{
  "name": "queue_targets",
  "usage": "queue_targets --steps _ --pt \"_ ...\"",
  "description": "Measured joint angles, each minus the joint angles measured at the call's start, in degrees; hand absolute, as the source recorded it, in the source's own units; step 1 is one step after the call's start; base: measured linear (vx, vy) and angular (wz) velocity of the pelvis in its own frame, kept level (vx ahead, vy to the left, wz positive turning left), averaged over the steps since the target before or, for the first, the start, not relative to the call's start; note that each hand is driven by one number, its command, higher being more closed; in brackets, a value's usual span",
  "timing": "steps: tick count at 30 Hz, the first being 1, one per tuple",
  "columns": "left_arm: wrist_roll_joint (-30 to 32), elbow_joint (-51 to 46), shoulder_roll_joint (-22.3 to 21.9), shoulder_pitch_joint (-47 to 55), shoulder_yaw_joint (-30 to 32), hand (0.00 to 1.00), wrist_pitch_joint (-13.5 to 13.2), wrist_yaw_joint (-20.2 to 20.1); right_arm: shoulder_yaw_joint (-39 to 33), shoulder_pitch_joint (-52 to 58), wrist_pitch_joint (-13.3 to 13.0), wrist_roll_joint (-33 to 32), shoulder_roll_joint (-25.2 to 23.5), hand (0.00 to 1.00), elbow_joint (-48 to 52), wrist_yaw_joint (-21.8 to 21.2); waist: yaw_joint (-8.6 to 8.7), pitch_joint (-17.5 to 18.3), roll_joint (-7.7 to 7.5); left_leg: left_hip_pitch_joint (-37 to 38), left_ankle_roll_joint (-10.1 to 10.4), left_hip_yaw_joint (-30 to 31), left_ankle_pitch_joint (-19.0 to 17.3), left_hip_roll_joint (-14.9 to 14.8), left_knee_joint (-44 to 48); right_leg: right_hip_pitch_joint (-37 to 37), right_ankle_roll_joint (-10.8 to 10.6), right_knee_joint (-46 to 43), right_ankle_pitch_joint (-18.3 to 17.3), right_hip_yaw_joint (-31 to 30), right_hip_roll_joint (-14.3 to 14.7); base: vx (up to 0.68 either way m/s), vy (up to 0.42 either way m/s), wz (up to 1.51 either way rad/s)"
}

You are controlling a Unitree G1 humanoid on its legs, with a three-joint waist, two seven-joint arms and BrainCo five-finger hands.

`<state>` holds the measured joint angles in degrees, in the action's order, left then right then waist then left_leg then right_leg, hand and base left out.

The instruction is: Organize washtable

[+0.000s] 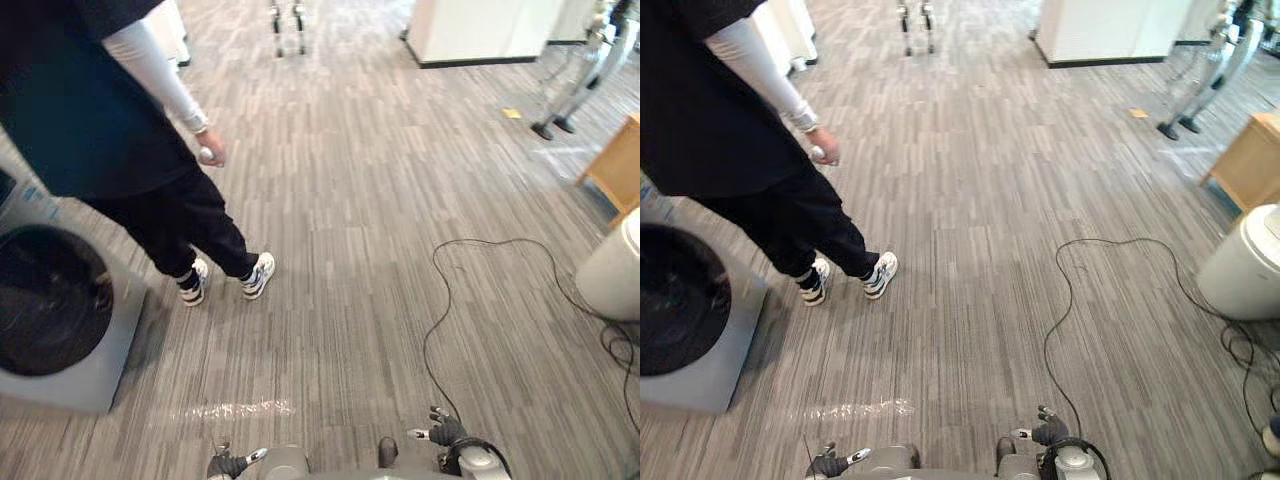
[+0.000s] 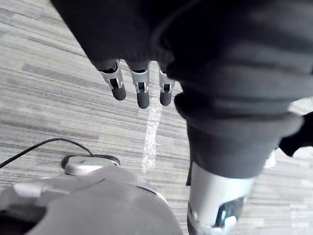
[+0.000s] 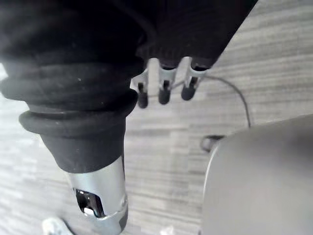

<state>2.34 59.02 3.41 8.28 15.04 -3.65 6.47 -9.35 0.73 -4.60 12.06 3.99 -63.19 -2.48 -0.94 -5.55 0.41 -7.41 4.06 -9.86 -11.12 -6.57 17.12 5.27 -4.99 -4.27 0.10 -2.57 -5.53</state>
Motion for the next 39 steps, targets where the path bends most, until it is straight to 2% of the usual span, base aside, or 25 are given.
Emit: queue_targets --steps 2,4,5,7,12,16,19,24,25,26,27,28,29,30,31,32,33,34,35,37,38,39 --pt "0.08 0.13 0.87 -0.37 -1.71 0.00 0.03 0.07 -1.10 0.16 0.21 -0.25 -0.55 0.00 -0.03 -0.04 -0.09 0.26 -1.12 -0.77 -2.65 -1.35 -1.25 1.75 1.42 -0.17 -1.28 1.17 0.84 -0.87 -1.93 0.05 0.369 -0.17" --pt "0.24 0.20 1.10 -0.17 -2.23 0.00 0.03 0.05 -1.38 0.25 0.72 -0.41 -0.90 0.00 -0.06 -0.04 -0.13 0.06 -0.68 -0.57 -4.56 -2.93 -2.94 2.74 2.58 -0.46 -1.67 2.15 1.20 -1.25 -3.23 0.02 0.292 -0.36" --pt "0.58 0.20 1.35 -0.04 -3.31 0.00 0.03 0.02 -1.29 0.23 0.92 -0.57 -1.23 0.00 -0.02 -0.07 -0.33 0.35 -1.18 0.43 -5.22 -4.27 -3.55 3.20 2.14 -0.91 -1.71 2.11 2.26 0.82 -3.80 0.04 0.162 -0.43" --pt "0.62 0.19 1.45 0.44 -3.69 0.00 -0.01 -0.11 -0.62 0.26 1.04 -0.81 -1.54 0.00 0.06 -0.15 -0.25 0.52 -1.27 2.50 -5.38 -5.28 -3.52 3.99 -0.01 -1.46 -1.29 2.57 3.61 4.29 -4.29 0.04 0.172 -0.44" --pt "0.71 1.35 2.26 0.49 -5.60 0.00 0.03 -0.32 0.81 1.28 1.05 -1.40 -1.76 0.00 1.03 -0.16 0.05 2.45 -1.76 5.39 -6.00 -5.43 -1.88 7.09 -5.31 -3.41 -1.78 5.80 4.22 7.13 -6.48 0.11 0.096 0.02" --pt "0.66 1.59 2.09 0.58 -5.52 0.00 0.09 -0.31 0.81 1.44 1.14 -1.59 -1.83 0.00 0.38 -0.13 -0.05 2.57 -1.76 8.76 -5.70 -3.25 -1.70 6.98 -7.22 -7.42 -1.78 6.50 4.22 10.51 -6.16 0.09 0.010 0.25" --pt "0.66 2.04 2.20 0.64 -5.50 0.00 0.09 -0.33 0.88 1.44 1.13 -2.10 -1.99 0.00 -0.14 -0.12 -0.04 3.03 -2.02 10.20 -4.87 -2.90 -1.20 6.87 -9.02 -8.20 -1.77 6.49 4.22 11.93 -5.90 0.02 -0.005 0.07" --pt "0.61 2.22 2.47 0.63 -5.25 0.00 0.16 -0.35 0.89 1.41 1.06 -2.49 -2.42 0.00 -0.46 -0.07 -0.01 3.17 -2.50 9.87 -4.80 -2.32 -1.23 6.39 -8.10 -8.72 -1.76 6.38 4.19 13.60 -5.58 -0.02 -0.015 0.08" --pt "0.61 2.19 2.52 0.68 -4.69 0.00 0.16 -0.38 0.88 1.42 0.96 -2.54 -2.56 0.00 -0.48 -0.07 0.06 3.04 -2.67 9.03 -4.40 -1.60 -1.46 6.16 -6.20 -9.13 -1.58 6.25 4.03 14.22 -5.54 -0.06 -0.085 0.38" --pt "0.57 2.06 2.32 0.69 -3.06 0.00 0.16 -0.44 0.92 1.45 0.84 -2.56 -2.64 0.00 -0.54 -0.14 0.10 2.78 -2.91 6.32 -2.17 -0.78 -2.91 4.92 0.08 -9.59 0.45 5.20 2.42 15.62 -5.01 -0.06 -0.112 0.43" --pt "0.56 2.01 2.39 0.80 -2.81 0.00 0.17 -0.45 0.97 1.49 0.74 -2.57 -2.75 0.00 -0.58 -0.17 0.06 2.26 -2.37 4.56 -1.21 -0.43 -3.54 4.11 3.92 -9.85 1.65 4.57 0.36 15.97 -4.44 -0.06 -0.140 0.53" --pt "0.54 1.75 2.53 0.83 -1.70 0.00 0.20 -0.50 1.01 1.50 0.61 -2.60 -2.97 0.00 -0.56 -0.16 0.13 1.74 -2.95 1.43 -0.31 0.38 -4.14 2.85 10.97 -10.65 2.88 3.43 -2.74 16.00 -3.09 -0.05 -0.191 0.55" --pt "0.39 1.02 2.35 0.85 0.50 0.00 0.35 -0.59 1.19 1.46 0.48 -2.70 -2.58 0.00 -0.46 -0.23 -0.07 0.61 -2.87 -3.15 -0.33 0.24 -4.10 0.21 21.75 -12.46 1.74 3.21 -4.72 17.25 -1.81 -0.07 -0.179 0.53" --pt "-0.06 0.94 2.02 1.03 1.48 0.00 0.51 -0.42 1.33 1.35 0.46 -2.94 -2.21 0.00 -0.37 -0.25 -0.36 -0.08 -1.97 -4.74 -0.38 -0.17 -3.86 -1.75 26.54 -13.32 1.34 3.34 -5.09 17.82 -0.76 -0.12 -0.125 0.42" --pt "-0.83 0.83 1.40 1.94 1.79 0.00 0.61 -0.07 1.15 1.37 0.51 -3.11 -1.93 0.00 -0.24 -0.12 -1.05 -1.07 -1.55 -6.46 1.28 -1.39 -2.19 -4.19 32.27 -15.34 0.60 3.28 -5.64 18.23 0.38 -0.11 -0.025 0.21" --pt "-1.47 1.00 1.64 2.80 1.96 0.00 0.93 -0.09 1.14 1.52 0.58 -2.98 -1.58 0.00 0.02 -0.09 -1.78 -1.78 -3.38 -7.78 0.57 -2.80 -0.29 -4.41 34.69 -16.24 0.53 3.30 -6.50 18.03 -0.92 -0.08 -0.010 0.15" --pt "-1.63 0.97 1.36 3.13 2.14 0.00 0.91 -0.04 1.27 1.09 0.62 -2.98 -1.72 0.00 0.19 -0.09 -1.73 -1.78 -3.37 -8.15 -0.10 -3.15 -0.85 -4.19 34.00 -16.18 0.78 3.24 -6.64 17.79 -1.17 0.00 -0.003 0.08" --pt "-1.67 0.92 1.04 3.79 2.53 0.00 0.99 -0.37 1.25 1.02 0.88 -2.97 -0.51 0.00 0.43 -0.08 -1.70 -1.94 -2.84 -9.71 -1.01 -4.08 -2.75 -3.07 28.84 -15.15 0.83 3.07 -6.63 17.06 -1.90 0.03 0.031 0.00" --pt "-1.67 0.88 0.59 4.07 2.55 0.00 0.97 -0.46 1.24 0.75 1.06 -2.97 0.12 0.00 0.46 -0.11 -1.81 -1.82 -2.99 -10.44 -1.23 -4.21 -2.87 -2.31 25.04 -14.22 0.77 3.03 -6.66 16.59 -2.40 0.05 0.104 -0.22" --pt "-1.69 1.20 -1.31 4.61 2.59 0.00 1.37 -0.84 1.32 0.82 1.05 -2.94 1.45 0.00 1.67 -0.10 -3.01 -3.59 -0.38 -12.48 -0.49 -3.08 -1.70 -0.69 9.26 -11.85 -0.17 3.13 -7.26 13.70 -3.67 0.11 0.201 -0.56" --pt "-1.70 1.25 -1.61 4.65 2.67 0.00 1.46 -1.05 1.00 0.79 1.15 -3.14 1.58 0.00 1.74 -0.16 -3.15 -3.94 -0.15 -12.75 -1.19 -3.21 0.93 -0.42 8.33 -11.89 -0.68 3.58 -7.59 13.00 -4.22 0.24 0.275 -0.53" --pt "-1.74 1.35 -1.70 5.38 2.60 0.00 1.48 -1.24 1.53 0.60 1.12 -2.90 2.09 0.00 1.77 -0.15 -3.45 -3.66 0.03 -12.82 -2.68 -4.59 1.53 0.65 8.34 -11.93 -1.86 4.07 -8.45 11.76 -4.68 0.31 0.228 -0.23"
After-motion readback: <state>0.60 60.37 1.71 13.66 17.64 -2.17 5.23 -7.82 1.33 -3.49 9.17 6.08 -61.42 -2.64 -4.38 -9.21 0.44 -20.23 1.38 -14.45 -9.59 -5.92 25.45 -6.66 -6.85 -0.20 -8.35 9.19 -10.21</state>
